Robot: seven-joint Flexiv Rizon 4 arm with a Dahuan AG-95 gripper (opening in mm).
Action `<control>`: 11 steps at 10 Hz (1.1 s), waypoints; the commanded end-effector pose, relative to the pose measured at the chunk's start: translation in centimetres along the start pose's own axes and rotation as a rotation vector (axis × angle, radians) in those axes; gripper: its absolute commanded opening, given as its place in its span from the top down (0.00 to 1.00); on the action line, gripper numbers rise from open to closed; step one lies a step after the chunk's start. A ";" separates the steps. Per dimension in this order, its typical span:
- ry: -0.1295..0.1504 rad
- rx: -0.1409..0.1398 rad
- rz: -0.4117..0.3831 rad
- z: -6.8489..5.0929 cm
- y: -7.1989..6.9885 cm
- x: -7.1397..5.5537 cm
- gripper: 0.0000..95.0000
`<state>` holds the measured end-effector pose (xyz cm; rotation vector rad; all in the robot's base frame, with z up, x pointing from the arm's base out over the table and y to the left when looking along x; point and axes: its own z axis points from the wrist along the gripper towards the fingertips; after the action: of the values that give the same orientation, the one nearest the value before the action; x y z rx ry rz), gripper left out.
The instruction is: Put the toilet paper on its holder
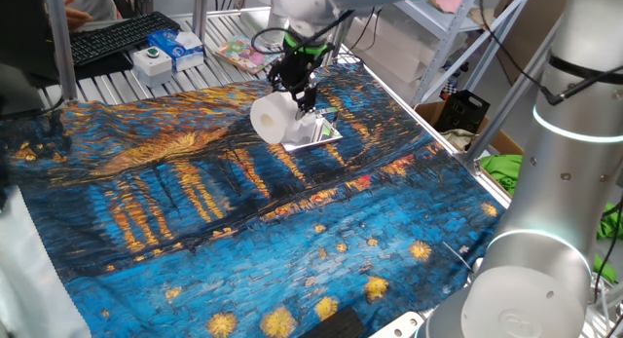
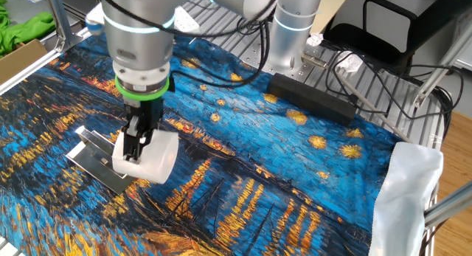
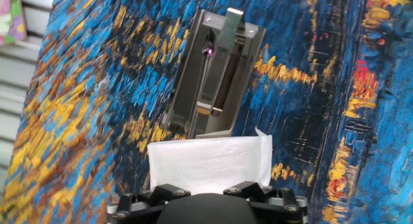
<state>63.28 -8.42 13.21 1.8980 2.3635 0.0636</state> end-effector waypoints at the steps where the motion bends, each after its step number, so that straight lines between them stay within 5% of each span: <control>1: 0.030 0.003 0.003 0.5 0.2 0.2 1.00; 11: 0.022 -0.024 0.061 3.4 1.5 -0.4 1.00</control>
<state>65.23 -8.75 9.85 1.9674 2.3046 0.1152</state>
